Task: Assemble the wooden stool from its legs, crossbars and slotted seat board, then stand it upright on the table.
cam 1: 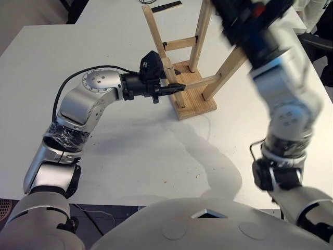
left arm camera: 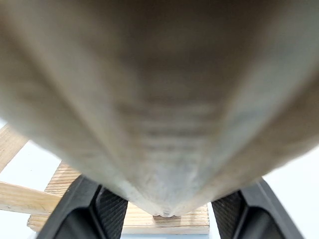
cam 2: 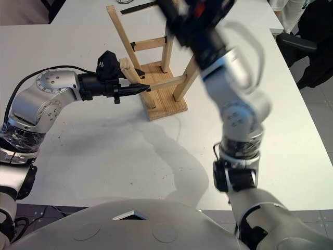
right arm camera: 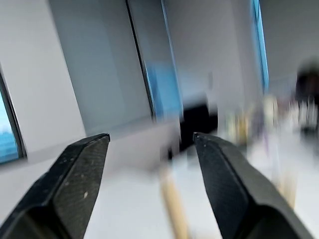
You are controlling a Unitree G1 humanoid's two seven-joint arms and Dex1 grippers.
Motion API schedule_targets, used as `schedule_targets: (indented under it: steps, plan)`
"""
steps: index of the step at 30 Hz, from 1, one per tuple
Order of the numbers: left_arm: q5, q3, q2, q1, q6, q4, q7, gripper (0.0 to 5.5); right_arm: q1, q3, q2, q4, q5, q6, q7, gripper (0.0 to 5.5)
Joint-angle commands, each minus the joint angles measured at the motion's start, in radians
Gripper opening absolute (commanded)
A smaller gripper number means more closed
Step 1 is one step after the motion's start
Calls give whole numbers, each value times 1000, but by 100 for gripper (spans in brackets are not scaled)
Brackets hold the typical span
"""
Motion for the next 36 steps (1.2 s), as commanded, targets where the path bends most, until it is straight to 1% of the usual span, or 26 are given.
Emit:
schedule_targets:
  steps: [1, 2, 4, 5, 7, 8, 10, 11, 12, 14, 15, 16, 18, 20, 21, 24, 27, 30, 32, 34, 36]
  plan:
    - [96, -141, 53, 203, 258, 128, 13, 206, -37, -205, -248, 270, -156, -85, 31, 311]
    - [96, -141, 54, 205, 257, 129, 12, 206, -26, -181, -301, 427, -253, -164, 73, 311]
    - [95, -142, 54, 206, 256, 132, 10, 206, 9, -94, -405, 696, -455, -335, 126, 339]
    - [96, -144, 53, 203, 255, 136, 7, 206, 26, -50, -436, 792, -528, -390, 134, 352]
    - [99, -147, 53, 195, 251, 144, -1, 206, 55, 24, -446, 900, -629, -459, 141, 390]
    - [101, -148, 54, 190, 248, 149, -6, 206, 75, 70, -431, 910, -670, -487, 152, 390]
    - [104, -149, 57, 183, 245, 156, -15, 206, 122, 185, -371, 834, -731, -519, 202, 392]
    - [105, -151, 57, 178, 244, 159, -18, 206, 153, 257, -338, 759, -752, -531, 244, 392]
    - [108, -154, 53, 172, 244, 164, -20, 206, 193, 351, -302, 633, -749, -521, 306, 392]
    - [112, -163, 42, 156, 246, 170, -22, 206, 260, 497, -235, 356, -658, -466, 412, 392]
    - [114, -169, 35, 146, 249, 169, -23, 206, 274, 540, -197, 203, -553, -403, 440, 392]
    - [114, -175, 30, 138, 252, 166, -24, 206, 276, 558, -166, 89, -463, -347, 453, 392]
    - [116, -185, 22, 127, 258, 153, -26, 206, 247, 543, -132, -54, -301, -250, 451, 392]
    - [116, -193, 13, 119, 263, 141, -28, 206, 225, 491, -127, -77, -247, -190, 443, 392]
    - [114, -192, 11, 120, 264, 137, -26, 206, 229, 467, -139, -35, -288, -193, 449, 392]
    - [117, -180, 8, 135, 254, 147, -17, 206, 261, 386, -207, 199, -486, -268, 442, 392]
    - [104, -152, 27, 168, 256, 138, -13, 206, 270, 278, -286, 420, -622, -318, 356, 392]
    - [97, -135, 45, 185, 254, 133, -16, 206, 267, 205, -349, 537, -723, -349, 269, 392]
    - [91, -129, 58, 186, 254, 133, -21, 206, 250, 233, -371, 563, -825, -388, 225, 392]
    - [84, -125, 60, 182, 263, 123, -17, 206, 248, 323, -363, 552, -946, -429, 207, 392]
    - [82, -131, 46, 177, 271, 113, -5, 206, 283, 406, -270, 428, -915, -407, 265, 392]
